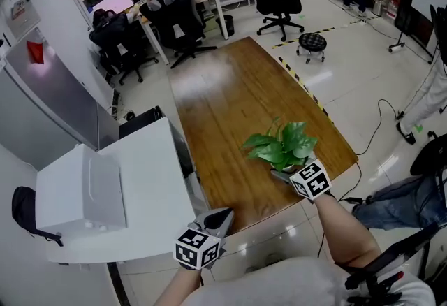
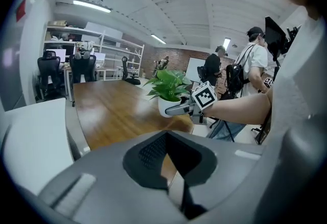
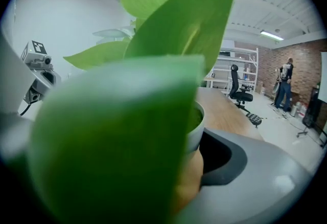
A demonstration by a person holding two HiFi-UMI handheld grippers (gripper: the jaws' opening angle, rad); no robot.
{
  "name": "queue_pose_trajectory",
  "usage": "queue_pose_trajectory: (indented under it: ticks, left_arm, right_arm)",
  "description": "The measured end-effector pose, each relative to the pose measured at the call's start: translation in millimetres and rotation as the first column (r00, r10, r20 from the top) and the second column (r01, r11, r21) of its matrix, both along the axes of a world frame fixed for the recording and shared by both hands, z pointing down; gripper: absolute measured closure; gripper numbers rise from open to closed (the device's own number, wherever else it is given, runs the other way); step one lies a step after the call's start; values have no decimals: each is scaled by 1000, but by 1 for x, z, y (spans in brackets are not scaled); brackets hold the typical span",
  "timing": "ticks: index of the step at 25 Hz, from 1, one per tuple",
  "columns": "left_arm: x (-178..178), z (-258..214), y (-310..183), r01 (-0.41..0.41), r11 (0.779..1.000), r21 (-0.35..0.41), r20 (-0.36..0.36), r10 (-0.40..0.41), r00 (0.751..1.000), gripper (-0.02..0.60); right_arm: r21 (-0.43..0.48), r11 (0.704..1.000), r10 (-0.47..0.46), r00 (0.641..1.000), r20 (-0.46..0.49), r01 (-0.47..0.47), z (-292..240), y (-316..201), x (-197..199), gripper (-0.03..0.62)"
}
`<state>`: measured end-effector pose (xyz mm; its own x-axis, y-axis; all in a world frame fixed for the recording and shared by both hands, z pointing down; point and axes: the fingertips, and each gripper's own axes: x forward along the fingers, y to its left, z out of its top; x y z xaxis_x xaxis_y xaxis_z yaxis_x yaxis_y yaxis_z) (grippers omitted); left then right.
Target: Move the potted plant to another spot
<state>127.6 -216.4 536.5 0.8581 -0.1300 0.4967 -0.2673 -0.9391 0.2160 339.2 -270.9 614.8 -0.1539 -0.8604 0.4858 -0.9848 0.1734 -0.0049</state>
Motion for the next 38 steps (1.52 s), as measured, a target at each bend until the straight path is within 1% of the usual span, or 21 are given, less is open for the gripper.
queue_pose_trajectory:
  ticks: [5, 8, 11, 18, 23, 34, 36, 38]
  left_arm:
    - [26, 6, 10, -57, 998, -13, 14, 57, 998, 584]
    - [36, 8, 12, -72, 997, -19, 26, 73, 997, 584]
    - [42, 12, 12, -81, 996, -23, 35, 81, 996, 584]
    - [52, 27, 13, -93, 994, -53, 53, 96, 994, 584]
    - [59, 30, 14, -95, 994, -62, 60, 99, 993, 584]
    - [52, 39, 16, -84, 994, -72, 73, 89, 993, 584]
    - [50, 40, 18, -83, 994, -72, 72, 88, 994, 584]
    - [50, 41, 19, -83, 994, -68, 68, 88, 994, 584]
  right_arm:
    - [-11, 996, 83, 997, -3, -83, 14, 25, 47, 137]
    - [-29, 990, 138, 990, 4, -138, 26, 38, 74, 137]
    - [-42, 985, 168, 986, 8, -167, 36, 45, 90, 136]
    - [-46, 981, 192, 981, 32, -191, 53, 48, 95, 135]
    - [-33, 979, 202, 979, 40, -200, 55, 50, 98, 135]
    - [-25, 976, 217, 975, 55, -216, 59, 48, 99, 131]
    - [-24, 972, 233, 971, 57, -232, 60, 49, 100, 135]
    - [-20, 967, 255, 965, 61, -254, 61, 49, 101, 117]
